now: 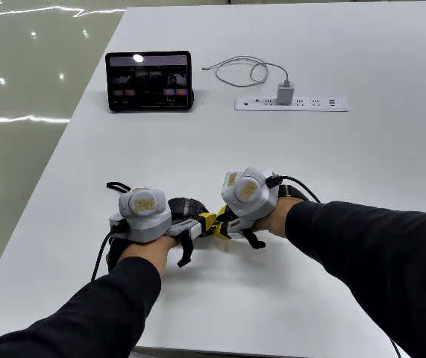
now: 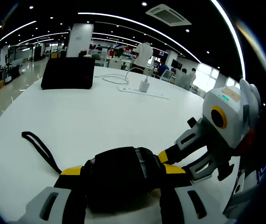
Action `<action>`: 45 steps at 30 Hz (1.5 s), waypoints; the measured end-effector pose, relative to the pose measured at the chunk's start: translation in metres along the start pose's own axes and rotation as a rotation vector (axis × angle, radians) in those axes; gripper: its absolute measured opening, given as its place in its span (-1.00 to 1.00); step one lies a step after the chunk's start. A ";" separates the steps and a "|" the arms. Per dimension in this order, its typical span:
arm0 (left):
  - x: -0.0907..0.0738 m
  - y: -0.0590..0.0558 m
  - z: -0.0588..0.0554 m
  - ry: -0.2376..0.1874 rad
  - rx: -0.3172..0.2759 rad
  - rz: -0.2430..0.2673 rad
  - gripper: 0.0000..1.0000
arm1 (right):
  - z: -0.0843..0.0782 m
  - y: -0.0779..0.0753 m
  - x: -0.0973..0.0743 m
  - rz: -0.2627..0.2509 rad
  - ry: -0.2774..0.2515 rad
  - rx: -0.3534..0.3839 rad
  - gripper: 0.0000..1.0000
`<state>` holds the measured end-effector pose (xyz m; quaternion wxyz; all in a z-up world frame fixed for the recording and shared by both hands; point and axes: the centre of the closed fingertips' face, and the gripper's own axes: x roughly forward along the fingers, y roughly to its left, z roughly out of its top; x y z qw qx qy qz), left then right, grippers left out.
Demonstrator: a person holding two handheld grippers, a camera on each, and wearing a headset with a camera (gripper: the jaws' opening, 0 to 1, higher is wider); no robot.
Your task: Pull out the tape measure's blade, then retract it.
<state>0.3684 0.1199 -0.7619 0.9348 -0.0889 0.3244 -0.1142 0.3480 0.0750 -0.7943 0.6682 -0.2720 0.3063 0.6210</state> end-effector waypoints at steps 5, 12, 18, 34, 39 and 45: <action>0.000 0.000 0.000 -0.001 0.002 -0.001 0.20 | 0.000 0.000 0.000 -0.004 -0.005 -0.004 -0.77; 0.000 0.000 0.000 0.003 0.006 -0.007 0.20 | 0.000 0.000 0.000 -0.014 -0.004 0.006 -0.77; 0.000 0.000 0.001 0.003 0.007 -0.007 0.20 | 0.000 0.000 0.000 -0.016 -0.003 0.008 -0.77; 0.000 0.000 0.001 -0.007 0.014 0.004 0.25 | 0.001 0.002 0.000 -0.016 0.014 -0.005 -0.75; 0.000 -0.001 0.001 -0.011 0.018 -0.009 0.26 | 0.001 0.002 0.000 -0.020 0.020 -0.013 -0.75; 0.000 -0.001 0.002 -0.016 0.034 -0.009 0.25 | 0.001 0.001 0.000 -0.024 0.014 -0.001 -0.75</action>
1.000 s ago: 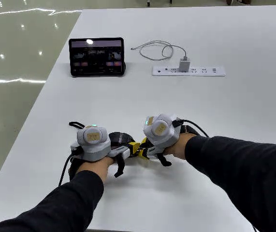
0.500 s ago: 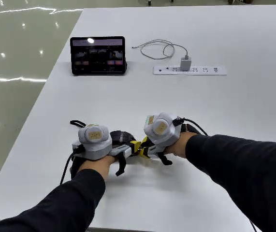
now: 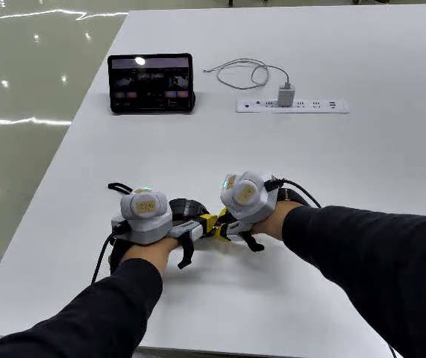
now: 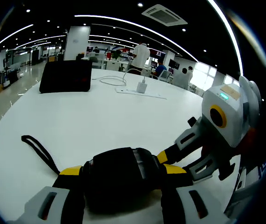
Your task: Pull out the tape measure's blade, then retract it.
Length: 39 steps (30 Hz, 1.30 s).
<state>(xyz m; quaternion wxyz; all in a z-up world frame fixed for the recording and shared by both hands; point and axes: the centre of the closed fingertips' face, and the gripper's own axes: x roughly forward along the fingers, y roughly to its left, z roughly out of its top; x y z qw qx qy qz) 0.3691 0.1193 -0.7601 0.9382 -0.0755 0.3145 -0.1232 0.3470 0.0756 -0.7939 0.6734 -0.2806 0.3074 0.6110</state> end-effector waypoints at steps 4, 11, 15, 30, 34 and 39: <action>-0.001 0.002 0.000 0.006 -0.008 -0.001 0.27 | 0.000 -0.001 0.000 -0.007 0.008 -0.006 -0.72; -0.003 0.004 0.002 0.008 -0.011 -0.005 0.32 | 0.007 0.014 -0.002 0.061 -0.056 0.014 -0.12; -0.003 0.006 0.002 0.013 -0.018 -0.001 0.37 | 0.004 0.025 0.000 0.090 -0.033 0.019 0.22; -0.011 0.013 0.016 -0.045 0.020 0.000 0.99 | -0.003 0.014 -0.026 -0.002 -0.070 0.171 0.80; -0.014 0.009 0.020 -0.076 0.082 -0.019 1.00 | -0.009 0.004 -0.039 -0.068 -0.086 0.198 0.74; -0.017 -0.010 0.016 -0.036 0.041 -0.146 1.00 | -0.016 0.001 -0.052 -0.088 -0.122 0.247 0.78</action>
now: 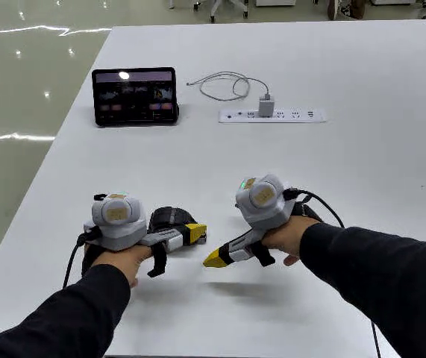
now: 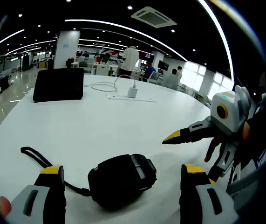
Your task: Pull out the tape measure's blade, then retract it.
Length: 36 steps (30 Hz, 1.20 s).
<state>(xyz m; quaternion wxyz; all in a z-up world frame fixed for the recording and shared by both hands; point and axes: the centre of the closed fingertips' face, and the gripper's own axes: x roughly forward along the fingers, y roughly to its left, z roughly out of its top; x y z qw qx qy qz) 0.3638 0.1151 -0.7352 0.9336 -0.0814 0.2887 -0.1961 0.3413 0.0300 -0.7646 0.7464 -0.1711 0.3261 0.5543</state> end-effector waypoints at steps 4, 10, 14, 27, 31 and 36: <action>-0.006 -0.005 -0.006 0.040 0.072 -0.041 1.00 | -0.014 -0.002 -0.011 -0.020 0.009 0.007 0.86; -0.016 0.004 -0.012 0.071 0.089 -0.047 1.00 | -0.024 -0.009 -0.026 -0.054 -0.008 0.073 0.94; -0.024 0.008 -0.012 0.074 0.119 -0.056 1.00 | -0.026 -0.012 -0.039 -0.079 -0.035 0.090 1.00; -0.043 -0.004 -0.018 0.125 0.200 -0.157 1.00 | -0.058 -0.015 -0.078 -0.144 -0.052 0.133 1.00; -0.054 -0.001 -0.022 0.145 0.204 -0.162 0.91 | -0.059 -0.019 -0.091 -0.170 -0.069 0.141 1.00; -0.067 0.002 -0.021 0.135 0.244 -0.174 1.00 | -0.061 -0.018 -0.108 -0.191 -0.097 0.121 1.00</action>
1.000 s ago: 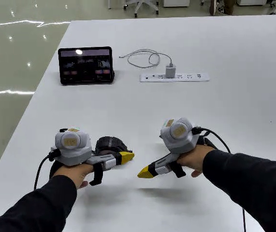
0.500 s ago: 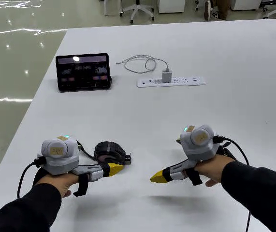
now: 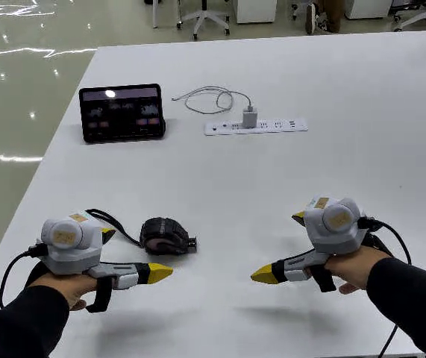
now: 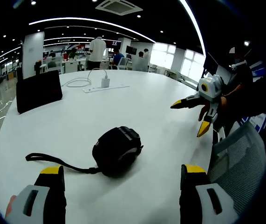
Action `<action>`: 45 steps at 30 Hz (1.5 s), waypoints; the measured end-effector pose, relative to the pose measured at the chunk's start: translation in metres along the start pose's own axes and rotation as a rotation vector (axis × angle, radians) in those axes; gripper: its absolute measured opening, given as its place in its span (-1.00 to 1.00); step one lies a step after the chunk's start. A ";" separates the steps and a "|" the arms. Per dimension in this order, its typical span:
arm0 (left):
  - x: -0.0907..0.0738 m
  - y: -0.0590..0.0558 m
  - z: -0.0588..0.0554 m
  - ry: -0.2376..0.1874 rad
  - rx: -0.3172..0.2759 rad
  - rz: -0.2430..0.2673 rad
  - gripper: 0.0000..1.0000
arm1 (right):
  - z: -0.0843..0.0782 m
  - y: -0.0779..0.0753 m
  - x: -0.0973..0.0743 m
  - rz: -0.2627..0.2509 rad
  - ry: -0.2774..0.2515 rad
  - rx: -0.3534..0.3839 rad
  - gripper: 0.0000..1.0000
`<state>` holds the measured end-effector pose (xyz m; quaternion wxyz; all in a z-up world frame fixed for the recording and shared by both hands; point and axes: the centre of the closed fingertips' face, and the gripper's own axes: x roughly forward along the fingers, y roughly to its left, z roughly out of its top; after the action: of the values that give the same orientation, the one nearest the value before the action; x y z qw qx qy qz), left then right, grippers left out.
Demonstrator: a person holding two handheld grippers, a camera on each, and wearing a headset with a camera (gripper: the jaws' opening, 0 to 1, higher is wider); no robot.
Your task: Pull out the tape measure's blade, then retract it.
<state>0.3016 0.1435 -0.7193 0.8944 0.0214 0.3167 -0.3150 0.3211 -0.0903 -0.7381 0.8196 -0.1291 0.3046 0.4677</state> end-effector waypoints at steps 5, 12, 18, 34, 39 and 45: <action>-0.016 0.011 -0.007 0.003 0.007 0.005 1.00 | 0.000 -0.001 -0.018 -0.010 -0.034 -0.022 1.00; -0.036 0.030 -0.010 -0.023 0.021 0.045 1.00 | -0.015 -0.010 -0.040 -0.044 -0.047 -0.003 1.00; -0.053 0.031 0.000 -0.045 0.030 0.051 1.00 | -0.027 -0.022 -0.068 -0.082 -0.074 0.037 1.00; -0.062 0.023 -0.022 -0.004 0.023 0.035 1.00 | -0.058 -0.043 -0.127 -0.189 -0.041 0.009 1.00; -0.065 0.026 -0.018 -0.011 0.021 0.047 1.00 | -0.069 -0.045 -0.137 -0.186 -0.021 0.015 1.00; -0.068 0.031 -0.013 -0.009 0.015 0.044 1.00 | -0.072 -0.044 -0.145 -0.188 -0.022 0.015 1.00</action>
<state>0.2716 0.2089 -0.6955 0.9024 0.0337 0.3097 -0.2976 0.2766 -0.2495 -0.7076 0.8642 -0.1460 0.2854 0.3877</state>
